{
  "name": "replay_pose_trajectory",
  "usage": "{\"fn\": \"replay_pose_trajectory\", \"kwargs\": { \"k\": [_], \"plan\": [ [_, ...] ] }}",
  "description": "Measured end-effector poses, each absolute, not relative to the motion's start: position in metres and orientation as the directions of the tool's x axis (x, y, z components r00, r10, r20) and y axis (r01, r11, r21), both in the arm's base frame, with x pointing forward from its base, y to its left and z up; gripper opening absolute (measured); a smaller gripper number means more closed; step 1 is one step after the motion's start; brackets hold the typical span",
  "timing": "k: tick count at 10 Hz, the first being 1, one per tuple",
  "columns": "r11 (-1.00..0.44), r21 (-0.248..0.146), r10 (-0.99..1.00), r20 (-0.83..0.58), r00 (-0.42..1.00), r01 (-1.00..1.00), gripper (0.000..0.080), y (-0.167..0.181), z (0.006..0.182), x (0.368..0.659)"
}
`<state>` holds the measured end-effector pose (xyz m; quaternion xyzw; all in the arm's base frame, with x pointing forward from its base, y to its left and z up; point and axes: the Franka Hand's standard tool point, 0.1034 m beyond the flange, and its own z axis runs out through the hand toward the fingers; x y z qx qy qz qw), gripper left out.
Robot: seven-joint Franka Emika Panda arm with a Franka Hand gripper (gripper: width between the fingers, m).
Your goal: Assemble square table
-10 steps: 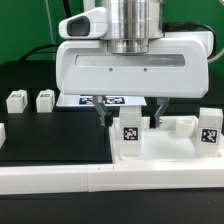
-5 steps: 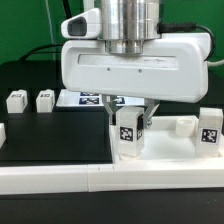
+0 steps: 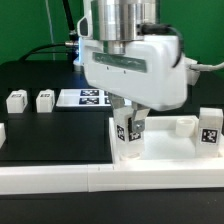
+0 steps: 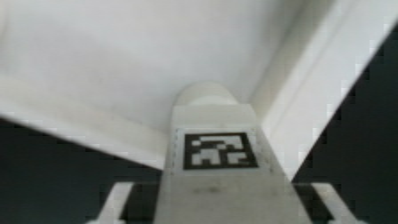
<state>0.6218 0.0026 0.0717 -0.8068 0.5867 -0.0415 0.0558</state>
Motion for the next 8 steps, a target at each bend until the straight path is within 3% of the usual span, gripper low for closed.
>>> {"fn": "replay_pose_trajectory", "kwargs": {
  "k": [2,4,6,8],
  "plan": [
    [-0.014,-0.165,-0.995,-0.092,0.029,-0.986,0.0287,0.0030,0.0713,0.6203],
    [0.175,-0.149,-0.978,-0.142,-0.155,-0.973,0.0288,0.0064,0.0705,0.6203],
    [0.166,-0.151,-0.980,-0.139,-0.145,-0.975,0.0288,0.0072,0.0699,0.6201],
    [-0.135,-0.166,-0.987,-0.069,0.148,-0.977,0.0580,0.0096,0.0707,0.6218]
  ]
}}
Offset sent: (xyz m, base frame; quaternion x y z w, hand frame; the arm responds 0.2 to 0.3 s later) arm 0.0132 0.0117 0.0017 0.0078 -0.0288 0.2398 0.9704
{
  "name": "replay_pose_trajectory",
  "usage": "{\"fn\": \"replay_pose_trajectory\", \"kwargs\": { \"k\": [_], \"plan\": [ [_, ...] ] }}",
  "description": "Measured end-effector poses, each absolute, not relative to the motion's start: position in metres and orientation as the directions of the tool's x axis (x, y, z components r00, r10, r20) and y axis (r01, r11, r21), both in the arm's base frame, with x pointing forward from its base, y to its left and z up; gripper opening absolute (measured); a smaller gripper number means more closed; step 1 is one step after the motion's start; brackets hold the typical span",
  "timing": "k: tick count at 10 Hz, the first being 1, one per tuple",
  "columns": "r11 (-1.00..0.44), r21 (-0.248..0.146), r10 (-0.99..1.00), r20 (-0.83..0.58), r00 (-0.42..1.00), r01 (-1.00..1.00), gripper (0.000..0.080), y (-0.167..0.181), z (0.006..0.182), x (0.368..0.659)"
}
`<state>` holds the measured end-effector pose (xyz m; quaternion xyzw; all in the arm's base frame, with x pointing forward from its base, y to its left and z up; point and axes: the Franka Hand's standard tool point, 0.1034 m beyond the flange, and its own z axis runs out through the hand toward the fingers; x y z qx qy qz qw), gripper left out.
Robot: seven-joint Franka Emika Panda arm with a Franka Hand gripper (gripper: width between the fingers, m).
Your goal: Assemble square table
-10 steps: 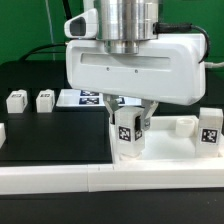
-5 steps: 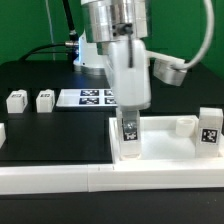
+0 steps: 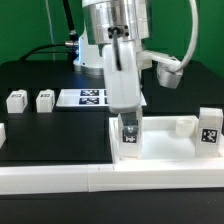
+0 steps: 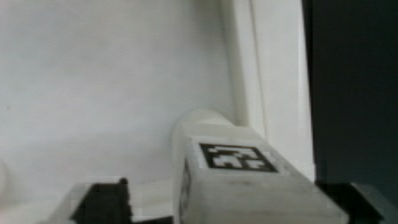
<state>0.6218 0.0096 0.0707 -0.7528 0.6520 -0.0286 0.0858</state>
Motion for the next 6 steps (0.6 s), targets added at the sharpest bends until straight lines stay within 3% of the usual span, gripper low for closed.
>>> {"fn": "replay_pose_trajectory", "kwargs": {
  "k": [1,2,5,6],
  "plan": [
    [-0.306,-0.174,-0.948,-0.039,0.317,-0.936,0.0580,0.0128,0.0706,0.6219],
    [-0.403,-0.174,-0.911,-0.020,0.412,-0.899,0.0637,0.0148,0.0704,0.6216],
    [-0.534,-0.173,-0.841,0.007,0.542,-0.827,0.0647,0.0124,0.0699,0.6214],
    [-0.638,-0.160,-0.766,0.033,0.642,-0.753,0.0649,0.0127,0.0697,0.6211]
  ]
}}
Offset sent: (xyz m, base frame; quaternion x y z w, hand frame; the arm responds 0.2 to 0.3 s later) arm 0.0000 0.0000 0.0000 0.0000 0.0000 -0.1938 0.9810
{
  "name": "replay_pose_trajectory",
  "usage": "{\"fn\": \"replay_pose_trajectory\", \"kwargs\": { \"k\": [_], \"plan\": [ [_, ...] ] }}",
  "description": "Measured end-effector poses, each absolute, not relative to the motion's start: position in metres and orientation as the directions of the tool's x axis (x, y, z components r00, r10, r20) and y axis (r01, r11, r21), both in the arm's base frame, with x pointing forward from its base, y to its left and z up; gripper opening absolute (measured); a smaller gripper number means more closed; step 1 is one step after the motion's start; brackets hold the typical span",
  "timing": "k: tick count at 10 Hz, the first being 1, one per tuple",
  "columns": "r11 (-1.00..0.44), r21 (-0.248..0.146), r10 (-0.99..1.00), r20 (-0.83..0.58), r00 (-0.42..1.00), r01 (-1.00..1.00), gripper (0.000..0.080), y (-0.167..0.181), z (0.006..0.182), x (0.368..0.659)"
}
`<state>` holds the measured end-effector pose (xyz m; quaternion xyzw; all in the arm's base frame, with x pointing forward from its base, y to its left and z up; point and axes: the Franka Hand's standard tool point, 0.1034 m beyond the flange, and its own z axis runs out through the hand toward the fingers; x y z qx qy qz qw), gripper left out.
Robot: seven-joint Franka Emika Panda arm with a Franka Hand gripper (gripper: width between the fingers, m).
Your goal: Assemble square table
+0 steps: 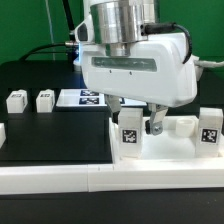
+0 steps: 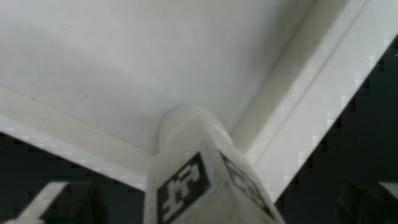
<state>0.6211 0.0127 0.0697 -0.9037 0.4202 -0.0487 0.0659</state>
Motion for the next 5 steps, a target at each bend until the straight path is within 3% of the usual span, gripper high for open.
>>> {"fn": "replay_pose_trajectory", "kwargs": {
  "k": [2,5],
  "plan": [
    [-0.842,-0.108,-0.535,0.049,0.844,-0.528,0.0649,0.0148,0.0690,0.6188],
    [-0.880,-0.104,-0.471,0.057,0.880,-0.464,0.0649,0.0103,0.0703,0.6204]
  ]
}}
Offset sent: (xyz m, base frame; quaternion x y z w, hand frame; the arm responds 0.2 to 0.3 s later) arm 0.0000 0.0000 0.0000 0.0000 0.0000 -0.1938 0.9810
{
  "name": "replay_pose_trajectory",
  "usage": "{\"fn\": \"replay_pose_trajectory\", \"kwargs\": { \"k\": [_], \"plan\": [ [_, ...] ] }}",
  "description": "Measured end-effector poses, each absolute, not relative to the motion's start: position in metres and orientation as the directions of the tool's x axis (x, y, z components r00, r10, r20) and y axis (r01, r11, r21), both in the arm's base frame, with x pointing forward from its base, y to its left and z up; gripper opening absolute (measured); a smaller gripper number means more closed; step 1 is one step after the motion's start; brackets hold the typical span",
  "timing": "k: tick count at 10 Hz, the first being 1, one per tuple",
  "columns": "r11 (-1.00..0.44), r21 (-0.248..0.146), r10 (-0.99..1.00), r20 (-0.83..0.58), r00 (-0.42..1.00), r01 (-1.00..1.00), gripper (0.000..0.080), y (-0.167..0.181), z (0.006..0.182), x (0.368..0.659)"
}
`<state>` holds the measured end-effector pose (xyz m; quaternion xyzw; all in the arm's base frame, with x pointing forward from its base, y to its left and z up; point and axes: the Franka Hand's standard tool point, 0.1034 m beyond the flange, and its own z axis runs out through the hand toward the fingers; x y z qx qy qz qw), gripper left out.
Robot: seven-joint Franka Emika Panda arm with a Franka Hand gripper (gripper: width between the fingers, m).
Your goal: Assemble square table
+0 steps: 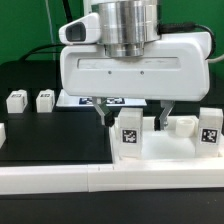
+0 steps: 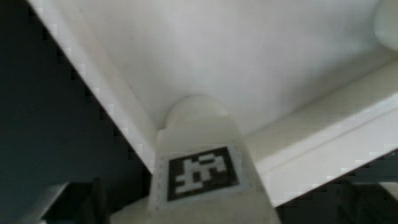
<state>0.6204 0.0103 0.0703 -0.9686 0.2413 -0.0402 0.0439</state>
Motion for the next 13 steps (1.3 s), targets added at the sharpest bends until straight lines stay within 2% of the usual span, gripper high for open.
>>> {"fn": "replay_pose_trajectory", "kwargs": {
  "k": [1,2,3,4,7,9,11,12,13],
  "plan": [
    [-0.880,-0.104,-0.470,0.057,0.881,-0.463,0.0534,0.0096,0.0703,0.6205],
    [-0.879,-0.104,-0.473,0.057,0.879,-0.466,0.0343,0.0096,0.0703,0.6205],
    [-0.825,-0.112,-0.561,0.045,0.827,-0.554,0.0343,0.0096,0.0702,0.6203],
    [-0.800,-0.113,-0.597,0.040,0.802,-0.590,0.0290,0.0092,0.0702,0.6203],
    [-0.667,-0.120,-0.742,0.016,0.671,-0.735,0.0290,0.0091,0.0701,0.6203],
    [-0.364,-0.111,-0.927,-0.052,0.371,-0.925,0.0290,0.0097,0.0714,0.6200],
    [0.003,-0.117,-0.992,-0.123,0.012,-0.993,0.0290,0.0136,0.0698,0.6221],
    [0.109,-0.131,-0.986,-0.143,-0.090,-0.985,0.0291,0.0147,0.0682,0.6221],
    [0.189,-0.125,-0.974,-0.152,-0.170,-0.974,0.0291,0.0158,0.0684,0.6225]
  ]
}}
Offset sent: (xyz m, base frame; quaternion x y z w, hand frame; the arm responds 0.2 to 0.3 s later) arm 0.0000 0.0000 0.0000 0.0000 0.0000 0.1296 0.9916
